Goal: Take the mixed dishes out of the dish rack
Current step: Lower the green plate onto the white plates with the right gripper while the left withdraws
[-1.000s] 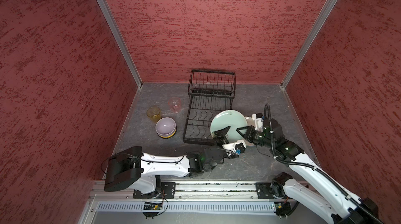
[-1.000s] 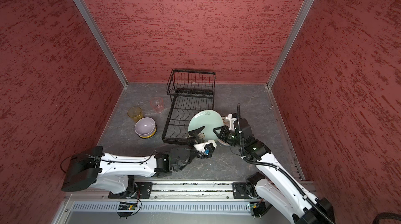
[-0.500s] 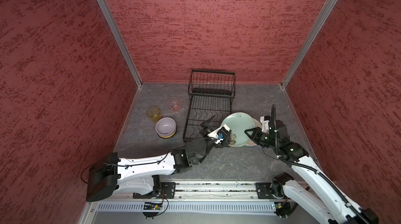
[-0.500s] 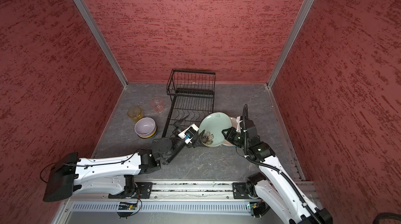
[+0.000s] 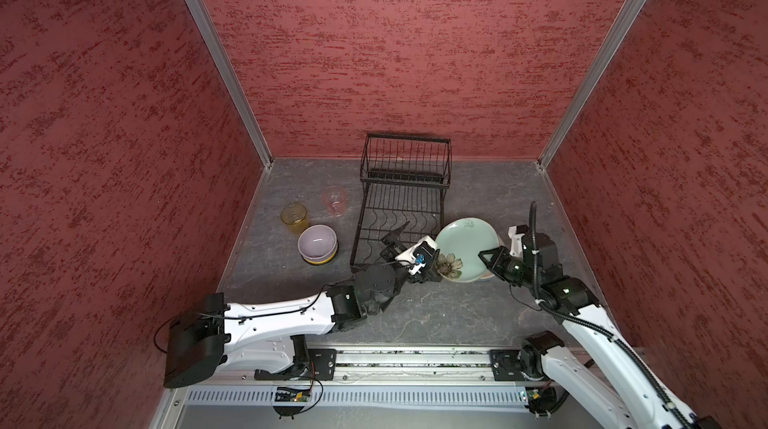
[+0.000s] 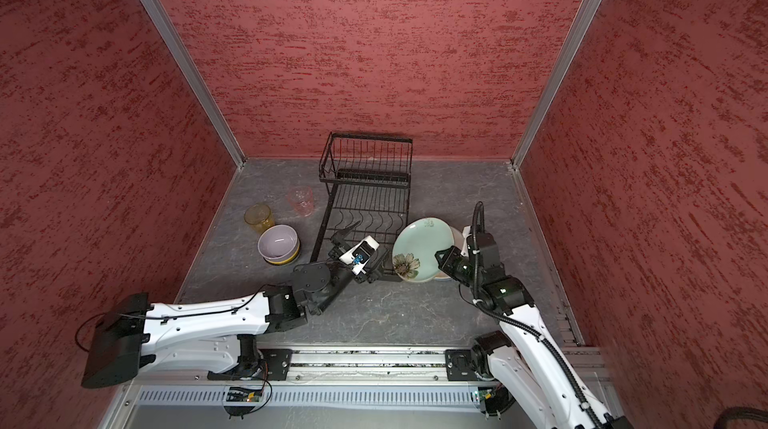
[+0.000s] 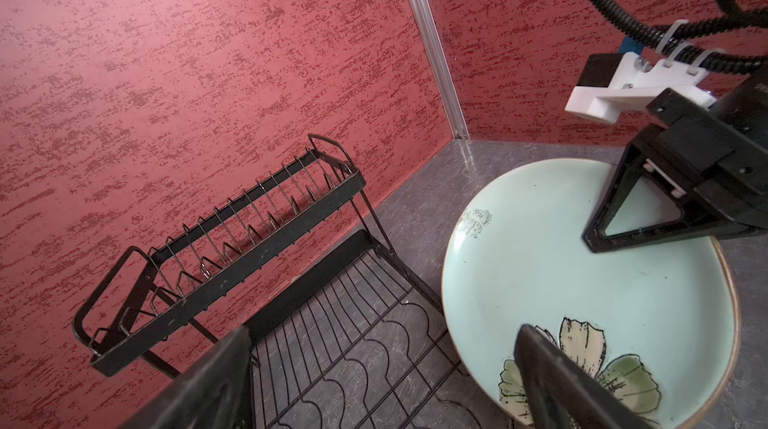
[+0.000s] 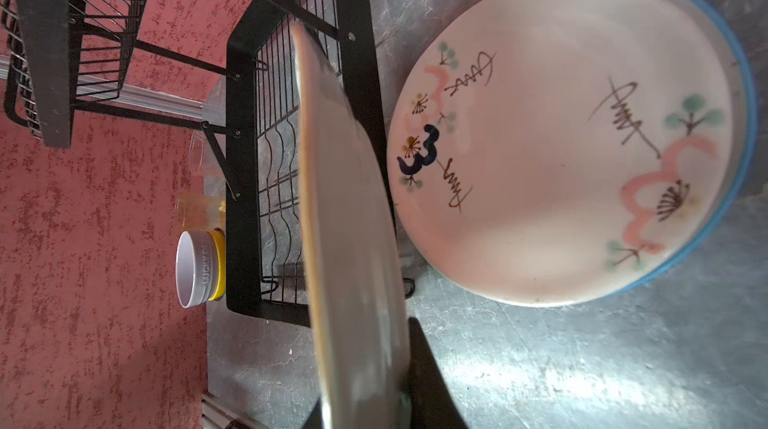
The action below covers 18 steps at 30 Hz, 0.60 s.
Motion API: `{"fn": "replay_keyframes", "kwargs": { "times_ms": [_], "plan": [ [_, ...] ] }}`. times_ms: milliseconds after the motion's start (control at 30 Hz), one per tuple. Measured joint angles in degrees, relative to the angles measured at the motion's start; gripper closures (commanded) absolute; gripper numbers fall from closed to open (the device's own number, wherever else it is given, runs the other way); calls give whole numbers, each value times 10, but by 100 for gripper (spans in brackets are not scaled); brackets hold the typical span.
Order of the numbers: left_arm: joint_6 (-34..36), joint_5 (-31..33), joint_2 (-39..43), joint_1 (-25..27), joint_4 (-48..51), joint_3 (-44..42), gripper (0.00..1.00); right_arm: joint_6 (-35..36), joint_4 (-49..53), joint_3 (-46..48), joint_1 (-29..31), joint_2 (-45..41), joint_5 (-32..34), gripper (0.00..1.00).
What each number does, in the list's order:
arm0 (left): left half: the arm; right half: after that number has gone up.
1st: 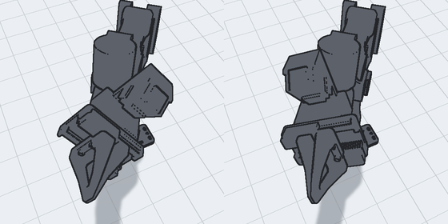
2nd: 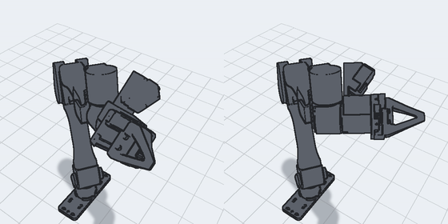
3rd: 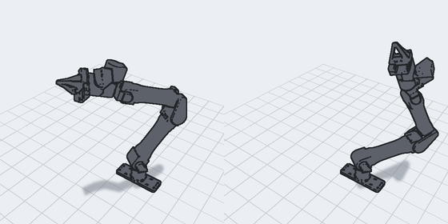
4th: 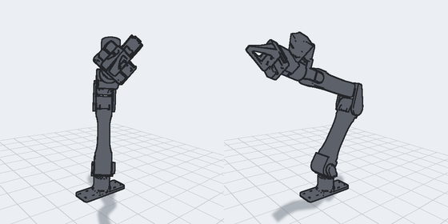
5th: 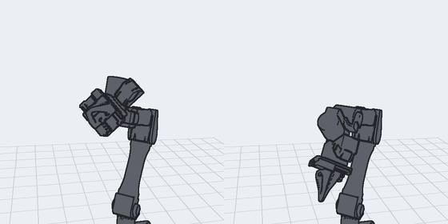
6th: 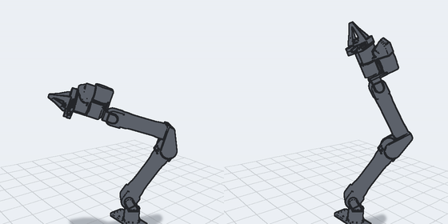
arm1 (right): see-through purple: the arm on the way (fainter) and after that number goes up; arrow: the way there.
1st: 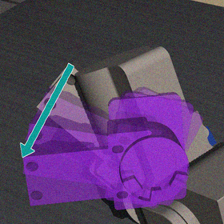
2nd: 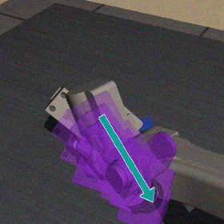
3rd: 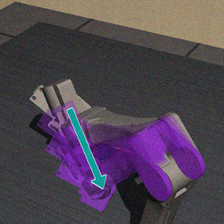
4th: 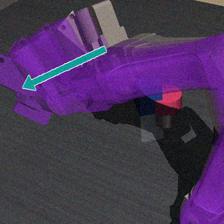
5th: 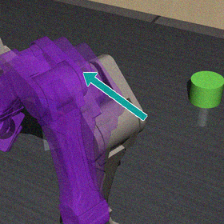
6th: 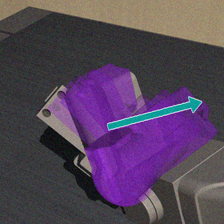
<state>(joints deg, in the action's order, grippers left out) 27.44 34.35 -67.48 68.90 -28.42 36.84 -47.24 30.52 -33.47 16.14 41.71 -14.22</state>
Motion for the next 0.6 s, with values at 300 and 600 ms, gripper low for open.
{"fn": "replay_keyframes", "kwargs": {
  "times_ms": [300, 600],
  "plan": [
    [-13, -10, 17, -10, 5, 0, 0, -1, -2, 0, -19, 3, 16, 100],
    [-23, -13, 20, -15, 21, -4, 0, -15, -6, 6, -67, 4, 31, 100]
  ]
}}
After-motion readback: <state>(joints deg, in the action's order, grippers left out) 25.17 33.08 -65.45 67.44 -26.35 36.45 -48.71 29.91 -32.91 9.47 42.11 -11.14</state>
